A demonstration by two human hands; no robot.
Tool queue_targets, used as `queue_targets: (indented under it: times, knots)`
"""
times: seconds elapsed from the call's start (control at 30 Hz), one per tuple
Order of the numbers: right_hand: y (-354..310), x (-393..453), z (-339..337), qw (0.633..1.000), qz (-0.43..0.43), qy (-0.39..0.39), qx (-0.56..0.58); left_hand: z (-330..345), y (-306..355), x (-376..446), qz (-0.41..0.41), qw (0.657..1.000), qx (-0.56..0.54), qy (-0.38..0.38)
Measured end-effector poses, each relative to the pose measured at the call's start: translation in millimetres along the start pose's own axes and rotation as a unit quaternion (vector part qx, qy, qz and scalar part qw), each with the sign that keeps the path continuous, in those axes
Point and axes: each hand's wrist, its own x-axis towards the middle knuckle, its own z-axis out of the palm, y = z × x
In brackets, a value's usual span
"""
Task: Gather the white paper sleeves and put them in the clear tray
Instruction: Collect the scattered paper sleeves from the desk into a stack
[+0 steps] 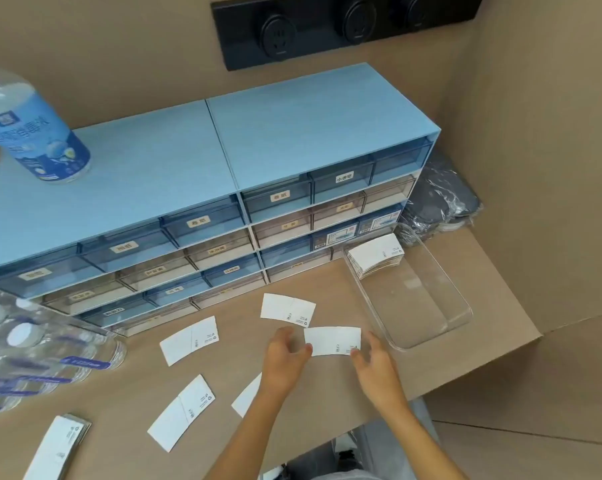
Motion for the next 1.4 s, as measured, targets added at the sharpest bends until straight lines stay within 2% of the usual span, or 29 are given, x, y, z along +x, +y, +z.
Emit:
queue_targets:
  times: [0.27,0.67,0.93,1.4]
  knots:
    - [-4,19,10,0.999,0.044,0.003,0.000,14,11,14,-0.064,0.997,-0.015,0.038]
    - [2,25,18,0.994,0.100,0.018,-0.031,18,0,7,-0.074,0.994,0.012,0.074]
    - [2,23,23,0.992,0.112,0.039,-0.038,20,-2,1,-0.076,0.995,0.020,0.066]
    - [3,16,24,0.990,0.133,0.015,0.047,4,-17,-11,-0.067,0.992,-0.053,0.097]
